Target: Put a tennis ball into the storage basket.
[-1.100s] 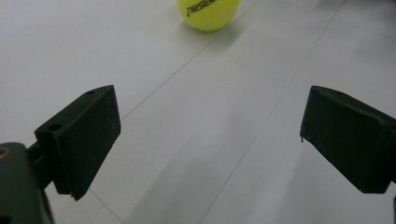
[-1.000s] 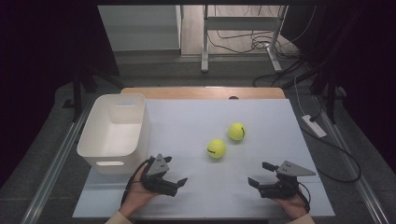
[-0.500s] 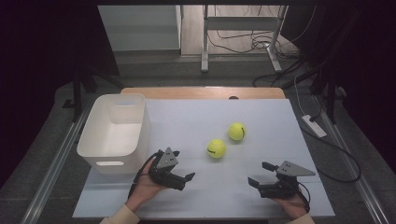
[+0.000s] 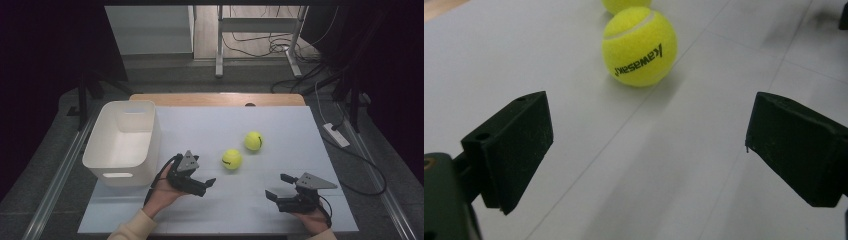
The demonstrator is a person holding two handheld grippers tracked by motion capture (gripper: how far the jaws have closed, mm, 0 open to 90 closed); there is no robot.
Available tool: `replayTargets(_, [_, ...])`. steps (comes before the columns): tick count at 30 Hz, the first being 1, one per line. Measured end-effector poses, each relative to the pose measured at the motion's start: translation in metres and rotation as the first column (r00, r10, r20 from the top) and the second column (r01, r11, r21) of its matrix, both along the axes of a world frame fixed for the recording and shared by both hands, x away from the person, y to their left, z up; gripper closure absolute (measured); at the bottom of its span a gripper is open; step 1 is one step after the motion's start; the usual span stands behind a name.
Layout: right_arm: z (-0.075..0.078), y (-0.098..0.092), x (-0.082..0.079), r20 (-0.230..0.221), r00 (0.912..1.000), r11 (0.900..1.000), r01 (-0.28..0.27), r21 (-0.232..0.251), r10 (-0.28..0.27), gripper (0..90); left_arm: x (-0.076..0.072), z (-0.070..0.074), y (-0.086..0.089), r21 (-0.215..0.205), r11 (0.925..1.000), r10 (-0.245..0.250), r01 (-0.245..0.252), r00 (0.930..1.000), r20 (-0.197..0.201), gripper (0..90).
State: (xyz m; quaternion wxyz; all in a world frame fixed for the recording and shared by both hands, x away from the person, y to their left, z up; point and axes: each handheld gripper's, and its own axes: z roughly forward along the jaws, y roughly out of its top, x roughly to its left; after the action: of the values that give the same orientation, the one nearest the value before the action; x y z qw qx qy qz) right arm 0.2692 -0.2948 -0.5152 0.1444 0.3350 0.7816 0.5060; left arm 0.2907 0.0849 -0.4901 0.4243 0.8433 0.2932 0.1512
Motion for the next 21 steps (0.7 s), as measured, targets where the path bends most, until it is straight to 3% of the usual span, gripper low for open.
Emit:
replayTargets(5, [-0.001,-0.001,0.001,-0.006,1.0000,1.000,0.001,-0.002,-0.002,12.0,0.004,0.003,-0.011,0.009,0.9998,-0.016,0.016,0.9999,-0.003,5.8])
replayTargets(21, [-0.002,0.000,0.001,-0.007,1.0000,1.000,0.003,-0.004,-0.003,13.1,0.015,0.010,-0.025,-0.005,0.9996,-0.026,0.026,0.9996,-0.009,4.9])
